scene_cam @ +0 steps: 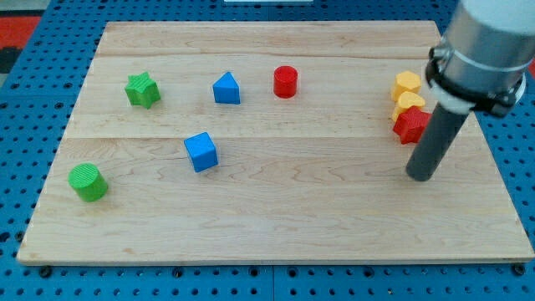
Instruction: Push the blue cube towards the right
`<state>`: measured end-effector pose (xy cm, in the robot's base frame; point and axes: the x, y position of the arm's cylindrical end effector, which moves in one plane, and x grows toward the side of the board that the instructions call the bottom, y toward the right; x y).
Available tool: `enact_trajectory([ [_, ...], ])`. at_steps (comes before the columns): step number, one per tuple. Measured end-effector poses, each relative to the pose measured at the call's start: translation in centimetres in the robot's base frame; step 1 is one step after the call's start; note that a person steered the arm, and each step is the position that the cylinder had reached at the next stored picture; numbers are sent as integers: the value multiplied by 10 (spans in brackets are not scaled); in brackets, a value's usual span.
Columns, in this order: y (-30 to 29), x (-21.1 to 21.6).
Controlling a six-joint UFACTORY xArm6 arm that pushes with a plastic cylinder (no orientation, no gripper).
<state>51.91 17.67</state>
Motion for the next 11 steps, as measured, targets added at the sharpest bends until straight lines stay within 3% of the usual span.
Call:
enact_trajectory([
  [2, -138, 33],
  [4, -274, 22],
  [5, -314, -11],
  [6, -316, -50],
  [8, -127, -57],
  [9, -132, -54],
  [10, -205, -56],
  [11, -233, -33],
])
